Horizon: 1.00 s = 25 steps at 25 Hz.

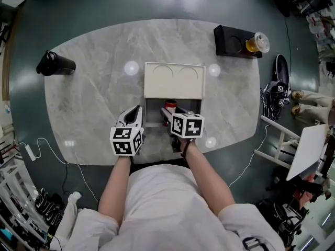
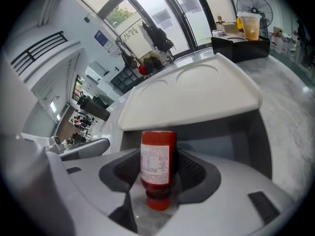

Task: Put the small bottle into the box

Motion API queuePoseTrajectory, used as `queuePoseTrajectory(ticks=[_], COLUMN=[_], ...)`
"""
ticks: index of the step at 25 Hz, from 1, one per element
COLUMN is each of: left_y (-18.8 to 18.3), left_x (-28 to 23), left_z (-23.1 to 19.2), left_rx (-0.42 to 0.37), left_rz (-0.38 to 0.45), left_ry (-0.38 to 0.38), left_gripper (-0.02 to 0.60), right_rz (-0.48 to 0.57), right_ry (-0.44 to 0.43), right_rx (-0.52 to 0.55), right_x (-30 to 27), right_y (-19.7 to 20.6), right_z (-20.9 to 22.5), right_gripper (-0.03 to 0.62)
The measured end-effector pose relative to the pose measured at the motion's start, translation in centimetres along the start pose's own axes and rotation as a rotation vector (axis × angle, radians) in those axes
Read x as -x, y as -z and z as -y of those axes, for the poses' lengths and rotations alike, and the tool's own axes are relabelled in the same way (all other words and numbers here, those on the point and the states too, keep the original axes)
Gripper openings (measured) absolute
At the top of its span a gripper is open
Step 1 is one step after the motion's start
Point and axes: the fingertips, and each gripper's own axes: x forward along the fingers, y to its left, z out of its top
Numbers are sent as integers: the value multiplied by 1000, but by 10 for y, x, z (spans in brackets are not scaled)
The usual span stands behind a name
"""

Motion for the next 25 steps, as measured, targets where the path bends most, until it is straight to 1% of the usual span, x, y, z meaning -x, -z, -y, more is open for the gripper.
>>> queuePoseTrajectory(ticks=[4, 10, 13, 25], left_y=[2, 0, 0, 3], left_x=[-1, -1, -1, 2], left_z=[-2, -3, -4, -3], left_rx=[2, 7, 10, 17], left_rz=[-5, -7, -6, -4], left_ry=[-2, -3, -2, -2], left_gripper=[21, 21, 21, 21], right_rz=[-19, -50, -64, -83], right_ry=[20, 42, 51, 76], right_rx=[7, -21, -18, -4], right_x=[-5, -10, -12, -15], right_y=[0, 3, 4, 7], right_z=[3, 7, 8, 8], right_gripper=[232, 232, 232, 232])
